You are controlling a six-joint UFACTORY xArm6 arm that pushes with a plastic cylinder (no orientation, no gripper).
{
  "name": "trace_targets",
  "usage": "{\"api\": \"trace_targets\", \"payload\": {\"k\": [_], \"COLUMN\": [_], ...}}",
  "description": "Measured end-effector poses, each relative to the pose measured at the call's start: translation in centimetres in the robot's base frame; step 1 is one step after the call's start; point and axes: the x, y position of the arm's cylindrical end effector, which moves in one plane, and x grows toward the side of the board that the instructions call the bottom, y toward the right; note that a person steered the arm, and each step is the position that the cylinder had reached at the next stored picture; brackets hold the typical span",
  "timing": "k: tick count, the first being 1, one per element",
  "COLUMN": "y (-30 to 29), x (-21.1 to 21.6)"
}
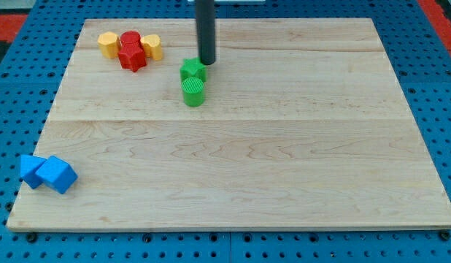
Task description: Move the arm to the top right of the yellow heart
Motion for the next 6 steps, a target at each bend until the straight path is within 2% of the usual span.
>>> {"api": "trace_targets", "payload": {"k": [1, 2, 3, 6], "y": [0.6, 0.6, 3.0, 0.9], "x": [3.6, 1.9, -1.1, -7.2]}}
